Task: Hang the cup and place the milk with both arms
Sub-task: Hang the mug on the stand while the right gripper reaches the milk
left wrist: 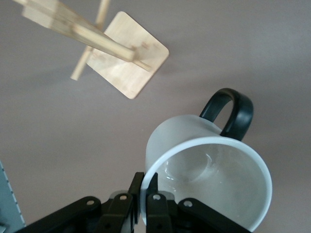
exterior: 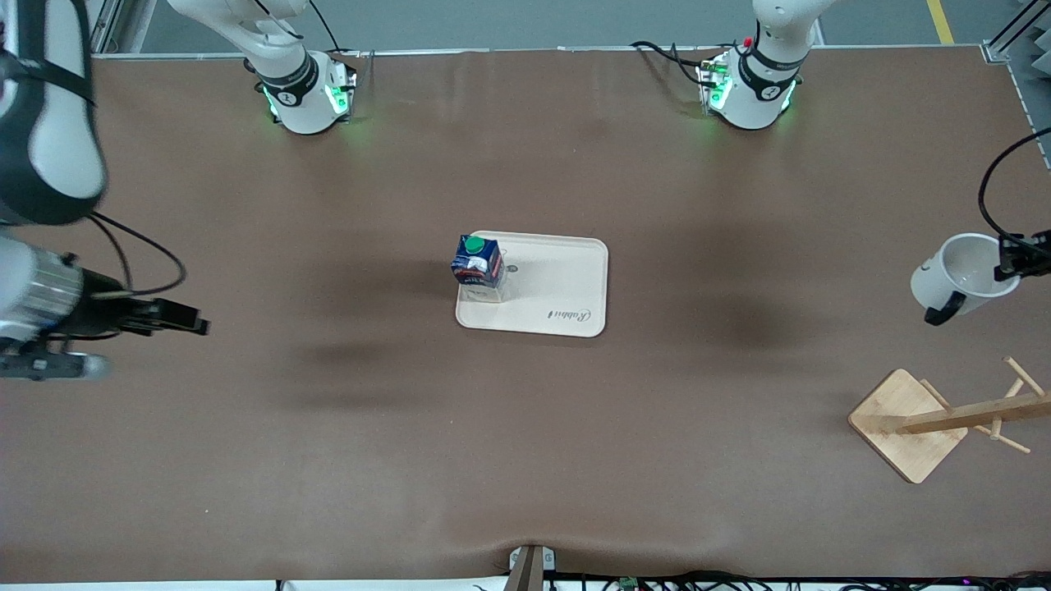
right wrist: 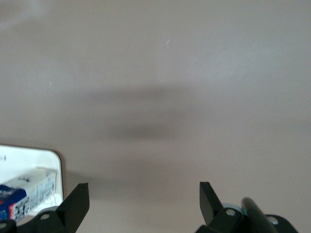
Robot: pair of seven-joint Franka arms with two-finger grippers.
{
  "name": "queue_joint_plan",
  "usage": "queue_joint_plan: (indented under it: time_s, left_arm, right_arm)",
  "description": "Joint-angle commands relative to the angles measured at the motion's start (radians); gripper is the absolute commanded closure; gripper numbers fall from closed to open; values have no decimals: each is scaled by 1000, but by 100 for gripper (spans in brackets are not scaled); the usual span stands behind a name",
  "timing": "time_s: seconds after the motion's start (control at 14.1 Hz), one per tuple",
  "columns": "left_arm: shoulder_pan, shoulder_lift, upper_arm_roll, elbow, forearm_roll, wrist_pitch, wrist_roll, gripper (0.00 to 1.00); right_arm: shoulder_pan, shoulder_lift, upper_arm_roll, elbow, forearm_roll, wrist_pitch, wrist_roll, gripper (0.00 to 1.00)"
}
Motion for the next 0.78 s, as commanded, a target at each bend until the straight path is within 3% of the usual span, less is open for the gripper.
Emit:
queue_joint_plan:
  time_s: [0.0,0.14,0.36,0.71]
  left_arm:
    - [30,42,-9,43,-19,70,47,100]
    - [41,57,-9,43,-20,100,70,100]
    - [62,82,-9,44,-69,161,73,100]
    - [87,111,-9,44,-75,219,151,100]
  right_arm:
    - [16,8,-8,-6,19,-94,6,0]
    - [34,10,-5,-20,34,-99,71,0]
    - [141,7,-5,-69,42,-109,383,0]
    - [342,-21,-5,-83,54,-105,548,0]
